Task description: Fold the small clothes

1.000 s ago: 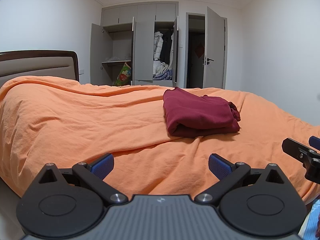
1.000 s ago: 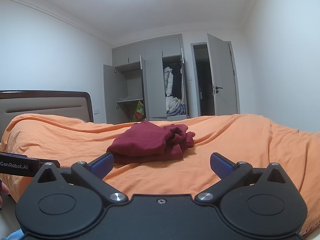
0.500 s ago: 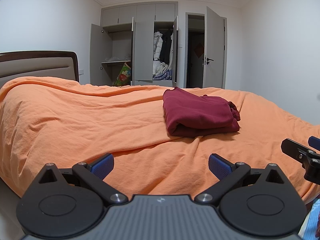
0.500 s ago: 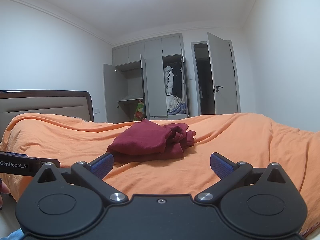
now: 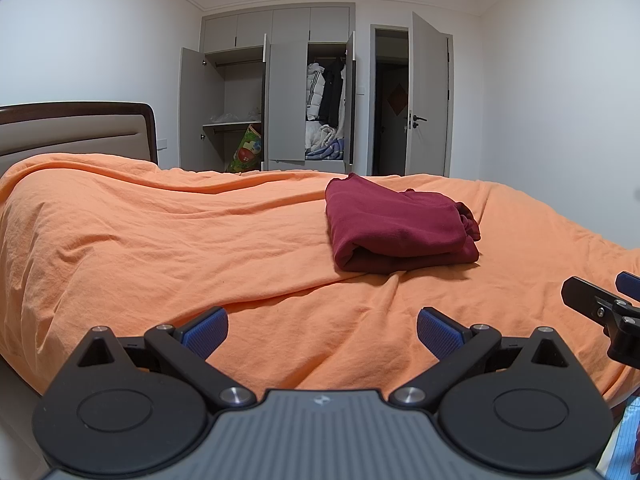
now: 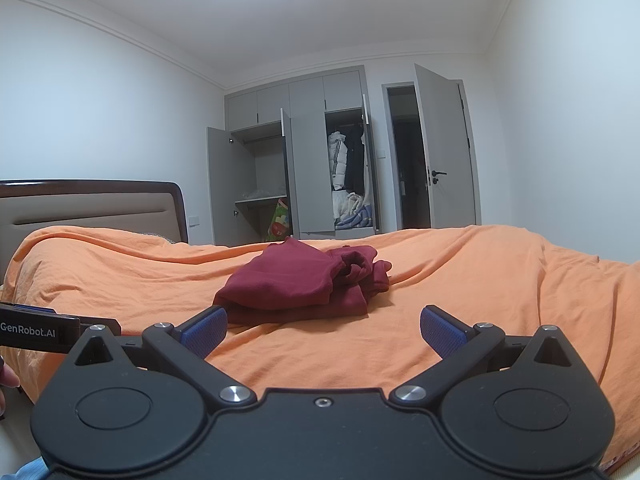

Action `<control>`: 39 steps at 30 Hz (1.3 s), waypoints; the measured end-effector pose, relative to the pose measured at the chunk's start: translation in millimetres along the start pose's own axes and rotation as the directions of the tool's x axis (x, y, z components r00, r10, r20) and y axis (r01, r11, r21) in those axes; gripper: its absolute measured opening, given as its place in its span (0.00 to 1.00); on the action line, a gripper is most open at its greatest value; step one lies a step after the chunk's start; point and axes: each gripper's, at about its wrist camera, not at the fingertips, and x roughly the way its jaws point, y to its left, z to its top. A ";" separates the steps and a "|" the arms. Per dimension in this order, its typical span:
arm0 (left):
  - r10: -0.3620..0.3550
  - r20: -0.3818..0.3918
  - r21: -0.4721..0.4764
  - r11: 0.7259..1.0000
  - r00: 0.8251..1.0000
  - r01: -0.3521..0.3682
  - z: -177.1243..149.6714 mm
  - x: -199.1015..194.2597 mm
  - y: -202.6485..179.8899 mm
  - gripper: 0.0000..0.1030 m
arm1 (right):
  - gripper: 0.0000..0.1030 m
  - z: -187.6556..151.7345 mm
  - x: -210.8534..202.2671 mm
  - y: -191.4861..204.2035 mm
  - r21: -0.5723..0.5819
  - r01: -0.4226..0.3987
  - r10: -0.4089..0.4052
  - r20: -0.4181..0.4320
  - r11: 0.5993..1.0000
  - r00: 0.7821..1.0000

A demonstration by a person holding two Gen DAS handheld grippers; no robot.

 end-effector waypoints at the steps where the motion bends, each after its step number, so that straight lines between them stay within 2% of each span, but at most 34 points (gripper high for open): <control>1: 0.000 0.000 0.000 1.000 1.000 0.000 0.1 0.0 -0.1 1.00 | 1.00 0.1 -0.1 -0.1 0.000 0.000 0.000 0.000 1.000 1.000; 25: 0.000 0.000 0.001 1.000 1.000 0.000 0.2 0.1 -0.4 1.00 | 1.00 -0.1 -0.4 0.1 0.000 -0.002 0.002 -0.003 1.000 1.000; 32: -0.019 -0.004 0.003 1.000 1.000 0.019 -0.4 -1.2 0.2 1.00 | 1.00 -0.3 -0.2 0.5 0.000 -0.002 0.002 -0.004 1.000 1.000; 39: 0.004 -0.014 0.011 1.000 1.000 -0.004 0.8 -1.2 -1.0 1.00 | 1.00 -1.8 0.2 1.4 -0.001 -0.002 0.002 -0.006 1.000 1.000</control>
